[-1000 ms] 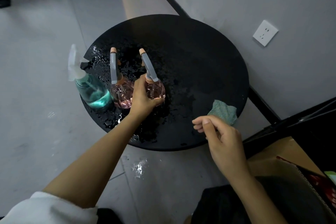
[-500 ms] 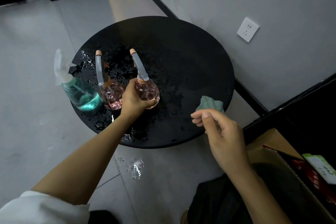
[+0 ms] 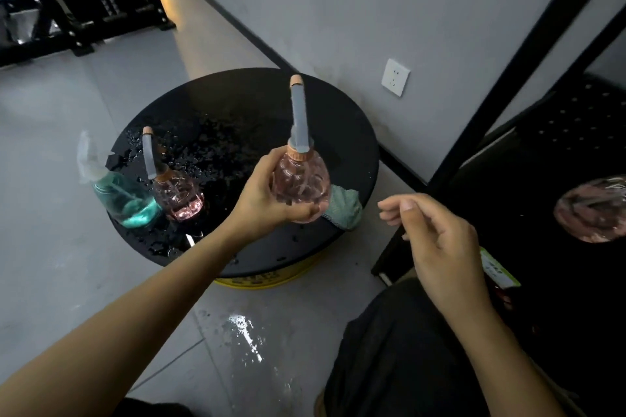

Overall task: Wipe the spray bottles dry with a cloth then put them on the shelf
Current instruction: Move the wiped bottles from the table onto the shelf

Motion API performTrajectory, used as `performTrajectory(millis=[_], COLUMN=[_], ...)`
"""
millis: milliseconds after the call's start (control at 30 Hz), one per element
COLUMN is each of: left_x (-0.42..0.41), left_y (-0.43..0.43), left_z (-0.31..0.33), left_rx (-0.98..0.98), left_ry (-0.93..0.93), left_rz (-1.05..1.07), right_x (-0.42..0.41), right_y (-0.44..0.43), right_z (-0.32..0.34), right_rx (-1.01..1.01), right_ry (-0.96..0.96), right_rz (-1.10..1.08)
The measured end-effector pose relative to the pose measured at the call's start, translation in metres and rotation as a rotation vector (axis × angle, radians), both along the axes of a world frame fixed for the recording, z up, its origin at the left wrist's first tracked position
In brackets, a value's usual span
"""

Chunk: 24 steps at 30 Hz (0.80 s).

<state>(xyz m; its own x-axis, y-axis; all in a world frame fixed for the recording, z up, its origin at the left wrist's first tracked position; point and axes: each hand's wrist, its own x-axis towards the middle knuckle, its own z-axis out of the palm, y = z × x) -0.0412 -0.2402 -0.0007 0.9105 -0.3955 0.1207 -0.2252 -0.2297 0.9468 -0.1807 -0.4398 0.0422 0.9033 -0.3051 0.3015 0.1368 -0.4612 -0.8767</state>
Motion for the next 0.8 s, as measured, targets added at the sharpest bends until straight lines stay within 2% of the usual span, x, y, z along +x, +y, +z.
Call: performTrajectory(millis=[233,800], left_x=[-0.06,-0.129], left_y=[-0.059,-0.245], left_z=[0.046,0.051], left_rx=[-0.018,-0.02], left_ry=[-0.046,-0.04], left_rz=[-0.251,-0.642], right_x=[-0.054,-0.187], right_y=[-0.048,-0.15], right_z=[0.027,0.033], right_rx=[-0.032,0.042], right_ry=[-0.064,-0.049], right_rz=[-0.132,-0.538])
